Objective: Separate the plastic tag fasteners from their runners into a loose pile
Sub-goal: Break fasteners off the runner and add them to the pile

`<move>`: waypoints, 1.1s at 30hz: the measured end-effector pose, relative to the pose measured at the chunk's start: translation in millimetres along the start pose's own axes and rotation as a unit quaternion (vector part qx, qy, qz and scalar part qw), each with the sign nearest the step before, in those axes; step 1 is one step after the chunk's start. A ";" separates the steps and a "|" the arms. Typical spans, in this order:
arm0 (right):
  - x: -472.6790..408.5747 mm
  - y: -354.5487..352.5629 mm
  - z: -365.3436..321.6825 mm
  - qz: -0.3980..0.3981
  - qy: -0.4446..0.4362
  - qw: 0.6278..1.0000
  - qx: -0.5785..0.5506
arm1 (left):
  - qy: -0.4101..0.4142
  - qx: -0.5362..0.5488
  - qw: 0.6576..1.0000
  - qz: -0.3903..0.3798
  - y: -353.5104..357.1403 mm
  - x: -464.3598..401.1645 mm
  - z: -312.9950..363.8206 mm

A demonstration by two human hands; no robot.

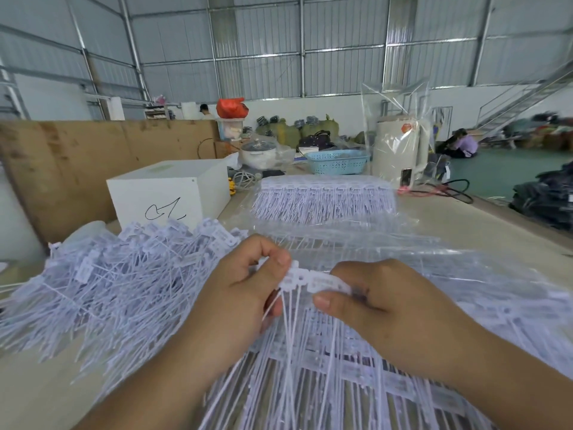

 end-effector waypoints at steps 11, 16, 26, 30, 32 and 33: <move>4.8 -30.2 2.7 0.187 0.028 0.980 -0.058 | -0.076 0.134 0.976 0.151 -37.3 -7.5 -29.7; 5.7 6.8 -12.8 0.031 -0.033 0.998 0.039 | -0.001 -0.003 1.000 -0.013 3.7 3.1 -1.5; 4.1 15.1 -11.1 0.004 -0.025 0.998 0.049 | 0.008 -0.045 0.998 -0.048 15.1 7.1 -0.3; 5.1 21.3 -13.5 0.002 -0.030 0.997 0.073 | 0.031 -0.027 0.998 -0.052 16.3 6.9 4.4; 4.6 24.2 -14.7 -0.007 -0.028 0.998 0.059 | 0.047 -0.048 0.996 -0.052 16.1 6.4 6.6; 4.2 24.7 -15.5 -0.014 -0.027 0.999 0.043 | 0.051 -0.051 0.996 -0.053 15.9 5.9 7.0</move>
Point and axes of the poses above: each hand's wrist, its own x-axis away from the middle knuckle, its own y-axis out of the palm, z = x × y, the point moved 9 cm from there along -x, towards the middle knuckle, and after that the axes turned 1 degree about -x, right-handed, at the moved point
